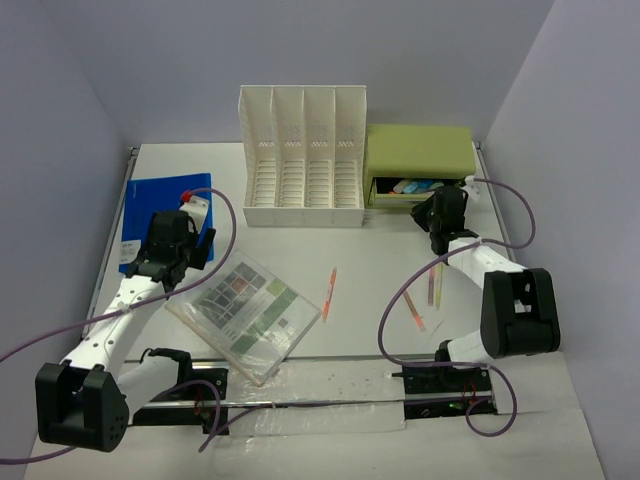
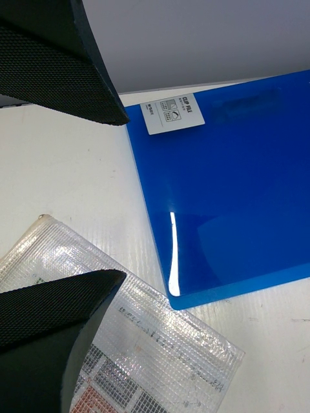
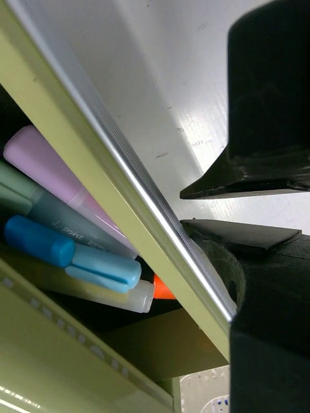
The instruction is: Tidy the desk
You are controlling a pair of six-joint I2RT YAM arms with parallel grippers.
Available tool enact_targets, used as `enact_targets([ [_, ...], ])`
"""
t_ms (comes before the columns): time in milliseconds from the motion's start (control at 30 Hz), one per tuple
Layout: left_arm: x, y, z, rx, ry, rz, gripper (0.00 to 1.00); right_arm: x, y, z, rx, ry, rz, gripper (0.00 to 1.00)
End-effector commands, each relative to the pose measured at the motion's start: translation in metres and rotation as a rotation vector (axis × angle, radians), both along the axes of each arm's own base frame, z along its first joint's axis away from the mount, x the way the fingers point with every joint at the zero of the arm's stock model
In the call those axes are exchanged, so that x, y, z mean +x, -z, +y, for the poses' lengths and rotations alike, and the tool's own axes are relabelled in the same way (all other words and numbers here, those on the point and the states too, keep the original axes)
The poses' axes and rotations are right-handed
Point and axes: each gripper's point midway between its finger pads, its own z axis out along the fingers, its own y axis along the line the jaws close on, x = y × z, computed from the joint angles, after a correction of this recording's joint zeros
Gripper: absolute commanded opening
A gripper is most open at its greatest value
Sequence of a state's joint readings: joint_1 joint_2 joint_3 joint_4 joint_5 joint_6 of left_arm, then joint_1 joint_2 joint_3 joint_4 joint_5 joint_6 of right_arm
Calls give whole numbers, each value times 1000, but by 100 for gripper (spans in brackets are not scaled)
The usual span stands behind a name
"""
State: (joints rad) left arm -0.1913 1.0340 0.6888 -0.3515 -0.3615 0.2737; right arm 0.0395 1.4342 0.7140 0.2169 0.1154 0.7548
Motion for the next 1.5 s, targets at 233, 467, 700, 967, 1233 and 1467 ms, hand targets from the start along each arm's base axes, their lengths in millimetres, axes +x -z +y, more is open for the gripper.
enact_targets([
  [233,6,-9,0,12,-3,-28,99,39,-47,-9,-13,40,-139,27],
  [467,6,-7,1,14,-3,-25,99,53,-44,-8,-9,37,-128,27],
  [700,6,-7,1,17,-4,-22,99,61,-49,-7,-6,28,-135,27],
  [967,6,-6,1,17,-5,-21,99,67,-47,-9,-10,31,-130,27],
  [1233,6,-7,1,15,-4,-23,99,66,-45,-7,-6,20,-121,27],
  [1467,6,-6,1,17,-2,-18,99,52,-52,-8,-10,24,-134,28],
])
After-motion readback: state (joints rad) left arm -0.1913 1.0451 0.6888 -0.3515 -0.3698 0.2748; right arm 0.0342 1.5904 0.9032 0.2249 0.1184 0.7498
